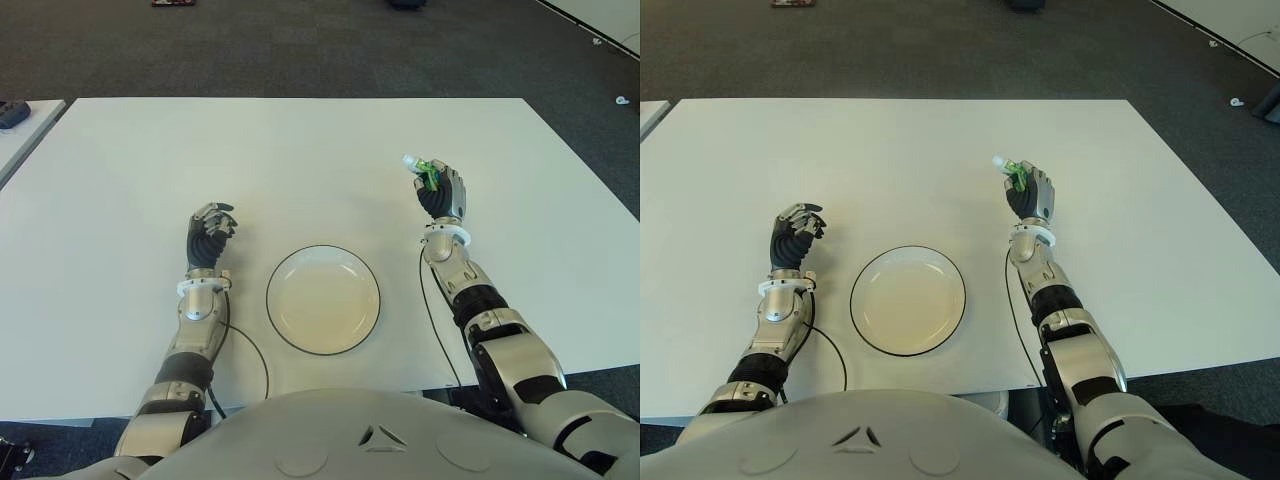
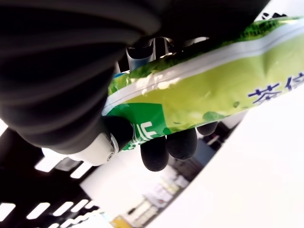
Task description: Put the toothpaste on the table into the plate.
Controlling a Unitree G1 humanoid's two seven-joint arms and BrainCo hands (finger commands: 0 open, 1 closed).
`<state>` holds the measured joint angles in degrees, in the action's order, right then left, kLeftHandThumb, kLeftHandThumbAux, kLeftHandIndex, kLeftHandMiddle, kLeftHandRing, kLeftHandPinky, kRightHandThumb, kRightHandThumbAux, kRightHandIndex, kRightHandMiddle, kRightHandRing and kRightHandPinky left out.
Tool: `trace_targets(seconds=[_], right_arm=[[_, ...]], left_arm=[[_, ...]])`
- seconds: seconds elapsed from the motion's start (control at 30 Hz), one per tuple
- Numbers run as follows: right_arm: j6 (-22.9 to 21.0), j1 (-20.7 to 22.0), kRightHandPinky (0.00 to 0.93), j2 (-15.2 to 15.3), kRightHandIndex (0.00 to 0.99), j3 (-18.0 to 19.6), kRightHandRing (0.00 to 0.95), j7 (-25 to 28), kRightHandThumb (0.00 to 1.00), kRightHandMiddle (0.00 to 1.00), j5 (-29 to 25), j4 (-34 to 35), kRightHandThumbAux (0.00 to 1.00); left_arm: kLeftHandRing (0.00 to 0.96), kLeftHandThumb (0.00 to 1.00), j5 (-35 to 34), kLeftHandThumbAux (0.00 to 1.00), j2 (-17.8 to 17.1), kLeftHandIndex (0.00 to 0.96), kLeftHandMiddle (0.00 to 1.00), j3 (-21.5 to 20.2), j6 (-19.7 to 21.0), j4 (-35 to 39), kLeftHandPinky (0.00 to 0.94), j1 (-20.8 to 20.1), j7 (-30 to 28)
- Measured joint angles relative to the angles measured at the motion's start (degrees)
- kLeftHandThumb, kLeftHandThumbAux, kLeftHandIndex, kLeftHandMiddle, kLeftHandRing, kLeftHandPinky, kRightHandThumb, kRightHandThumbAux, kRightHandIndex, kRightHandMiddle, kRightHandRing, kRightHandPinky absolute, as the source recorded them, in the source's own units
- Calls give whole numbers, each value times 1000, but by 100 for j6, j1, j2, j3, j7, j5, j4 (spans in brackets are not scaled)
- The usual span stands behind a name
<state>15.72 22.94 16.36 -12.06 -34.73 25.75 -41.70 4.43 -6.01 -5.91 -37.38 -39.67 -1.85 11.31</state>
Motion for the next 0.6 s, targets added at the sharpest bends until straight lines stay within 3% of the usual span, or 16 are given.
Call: trace_targets(seconds=[0.23,0.6], right_arm=[[66,-457,858,-43,439,-42,863,473,706,864,64,1144,723],[998,-797,848,-49,438,-144,865,1073,706,874,90,2005,724]], left_arm=[[678,693,13,720,-8,438,688,3,-9,-97,641,-56,25],[688,693,5,719,-12,439,699,1,-129,-148,646,-99,25]])
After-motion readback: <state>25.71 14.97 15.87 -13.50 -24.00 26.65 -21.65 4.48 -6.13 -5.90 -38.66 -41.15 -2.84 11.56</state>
